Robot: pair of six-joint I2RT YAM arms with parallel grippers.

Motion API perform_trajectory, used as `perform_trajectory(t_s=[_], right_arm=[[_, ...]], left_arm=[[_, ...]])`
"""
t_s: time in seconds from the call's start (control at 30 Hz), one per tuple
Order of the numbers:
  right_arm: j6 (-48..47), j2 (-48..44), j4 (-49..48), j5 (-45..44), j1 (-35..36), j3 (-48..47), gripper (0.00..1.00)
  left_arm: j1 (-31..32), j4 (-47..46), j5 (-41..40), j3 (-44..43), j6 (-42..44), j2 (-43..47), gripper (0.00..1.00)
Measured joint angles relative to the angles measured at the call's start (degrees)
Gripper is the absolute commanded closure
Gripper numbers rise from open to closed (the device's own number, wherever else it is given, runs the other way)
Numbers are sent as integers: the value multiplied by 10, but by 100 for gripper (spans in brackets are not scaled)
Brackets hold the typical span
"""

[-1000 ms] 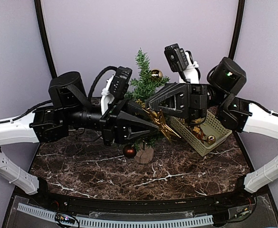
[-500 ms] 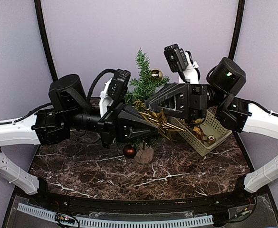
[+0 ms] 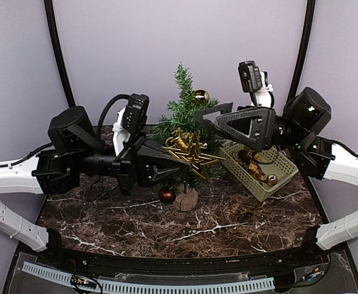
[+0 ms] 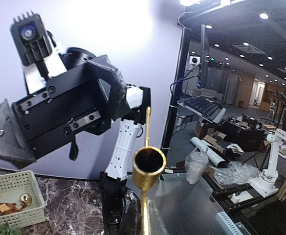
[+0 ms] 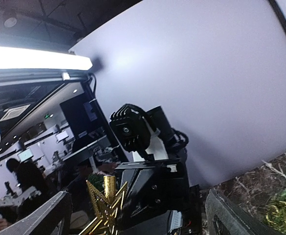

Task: Decorate the small christmas tree
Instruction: Pass from the right arm to the left, then pass from the left arm to the right

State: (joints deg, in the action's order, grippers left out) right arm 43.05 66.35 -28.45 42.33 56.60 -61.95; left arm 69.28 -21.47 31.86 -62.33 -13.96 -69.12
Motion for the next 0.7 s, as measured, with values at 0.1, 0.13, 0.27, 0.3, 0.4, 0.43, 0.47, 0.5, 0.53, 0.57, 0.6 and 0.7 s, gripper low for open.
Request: perform_trajectory(t_s=[0.1, 0.13, 0.27, 0.3, 0.4, 0.43, 0.47, 0.5, 0.53, 0.57, 0.6, 0.7], right_arm=[[-6, -47, -12, -72, -7, 53, 2], [-9, -61, -22, -100, -5, 71, 3], [-26, -84, -66, -195, 22, 123, 19], [-29, -81, -77, -209, 35, 131, 24], [-45, -57, -104, -245, 72, 136, 37], [-54, -48, -109, -253, 81, 136, 39], [-60, -37, -114, -261, 93, 134, 40], [-69, -20, -118, -270, 101, 130, 42], [-71, -14, -120, -272, 108, 129, 43], [-76, -5, -123, -276, 114, 126, 45], [-81, 3, -124, -280, 118, 123, 48], [-93, 24, -133, -292, 122, 111, 56]], left_arm=[[0, -36, -69, 30, -13, 24, 100], [0, -51, -94, 38, -17, 30, 100], [0, -127, -180, 62, -36, 38, 100], [0, -146, -200, 64, -41, 37, 100], [0, -184, -235, 64, -50, 33, 100], [0, -192, -240, 64, -52, 32, 100], [0, -202, -249, 64, -56, 31, 100], [0, -209, -254, 64, -61, 30, 100], [0, -215, -259, 64, -63, 29, 100], [0, -221, -262, 64, -68, 28, 100], [0, -224, -265, 64, -71, 27, 100], [0, -232, -269, 64, -80, 24, 100]])
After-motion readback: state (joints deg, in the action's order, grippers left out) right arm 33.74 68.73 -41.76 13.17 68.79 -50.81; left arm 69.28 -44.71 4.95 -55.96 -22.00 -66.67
